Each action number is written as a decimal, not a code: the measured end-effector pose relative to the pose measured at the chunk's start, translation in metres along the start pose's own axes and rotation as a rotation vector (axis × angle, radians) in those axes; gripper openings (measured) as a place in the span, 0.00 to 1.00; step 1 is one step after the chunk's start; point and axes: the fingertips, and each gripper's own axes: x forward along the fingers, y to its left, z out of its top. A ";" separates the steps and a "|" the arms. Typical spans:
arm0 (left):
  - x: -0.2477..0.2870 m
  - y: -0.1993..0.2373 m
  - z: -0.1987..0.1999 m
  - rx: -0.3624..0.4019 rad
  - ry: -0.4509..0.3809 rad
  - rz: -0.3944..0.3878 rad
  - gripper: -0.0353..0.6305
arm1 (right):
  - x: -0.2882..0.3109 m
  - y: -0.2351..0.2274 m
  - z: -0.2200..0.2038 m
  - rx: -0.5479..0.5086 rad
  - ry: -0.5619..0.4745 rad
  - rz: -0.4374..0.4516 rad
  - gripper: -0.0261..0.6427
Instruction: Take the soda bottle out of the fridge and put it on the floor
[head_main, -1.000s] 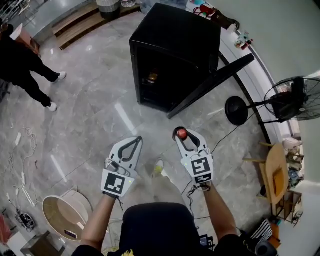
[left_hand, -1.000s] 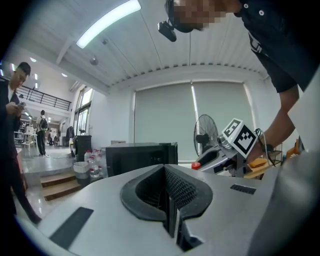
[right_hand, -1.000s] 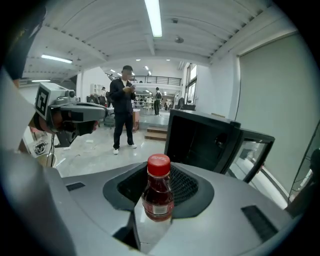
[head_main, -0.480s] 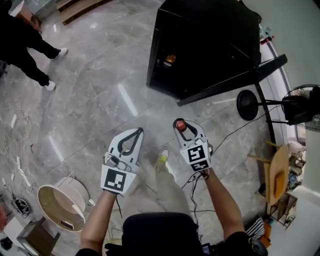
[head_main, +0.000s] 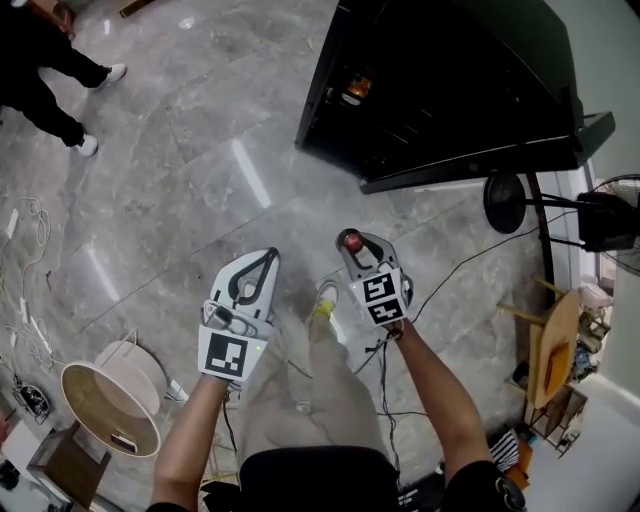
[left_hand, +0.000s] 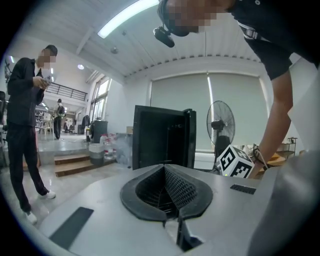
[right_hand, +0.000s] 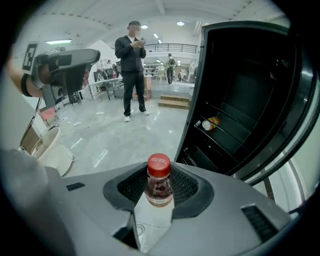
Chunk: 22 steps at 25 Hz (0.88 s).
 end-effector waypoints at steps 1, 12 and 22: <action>0.004 0.000 -0.011 0.007 0.009 0.003 0.08 | 0.010 -0.003 -0.008 0.018 0.000 -0.015 0.23; 0.055 0.001 -0.125 -0.197 -0.048 0.069 0.08 | 0.126 -0.028 -0.121 0.154 0.014 -0.117 0.23; 0.121 0.007 -0.248 -0.149 -0.041 -0.013 0.08 | 0.282 -0.027 -0.228 0.181 0.007 -0.091 0.23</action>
